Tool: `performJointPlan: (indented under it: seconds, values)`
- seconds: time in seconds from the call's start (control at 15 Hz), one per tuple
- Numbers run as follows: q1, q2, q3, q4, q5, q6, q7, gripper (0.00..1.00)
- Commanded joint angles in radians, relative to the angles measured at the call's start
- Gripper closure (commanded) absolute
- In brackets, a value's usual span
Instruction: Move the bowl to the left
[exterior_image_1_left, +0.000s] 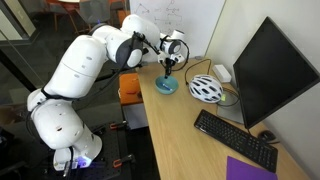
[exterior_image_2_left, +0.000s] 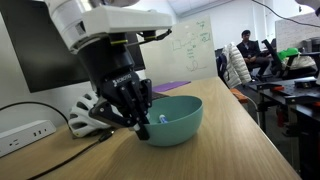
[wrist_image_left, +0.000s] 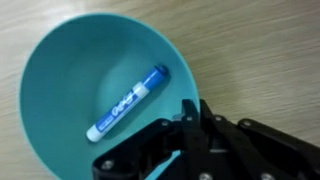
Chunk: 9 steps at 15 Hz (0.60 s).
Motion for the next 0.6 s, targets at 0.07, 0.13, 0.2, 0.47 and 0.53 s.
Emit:
performJointPlan:
  seconds: [0.07,0.13,0.2,0.47,0.53]
  values:
    - [0.028,-0.027,-0.002,0.045,0.008,-0.029,0.014,0.47]
    - [0.031,-0.050,-0.003,0.039,0.004,-0.038,0.012,0.40]
    - [0.028,-0.090,0.003,0.005,-0.004,-0.035,0.001,0.32]
    - [0.023,-0.236,-0.020,-0.131,-0.040,-0.074,0.012,0.04]
    - [0.010,-0.275,-0.022,-0.181,-0.040,-0.066,-0.012,0.00]
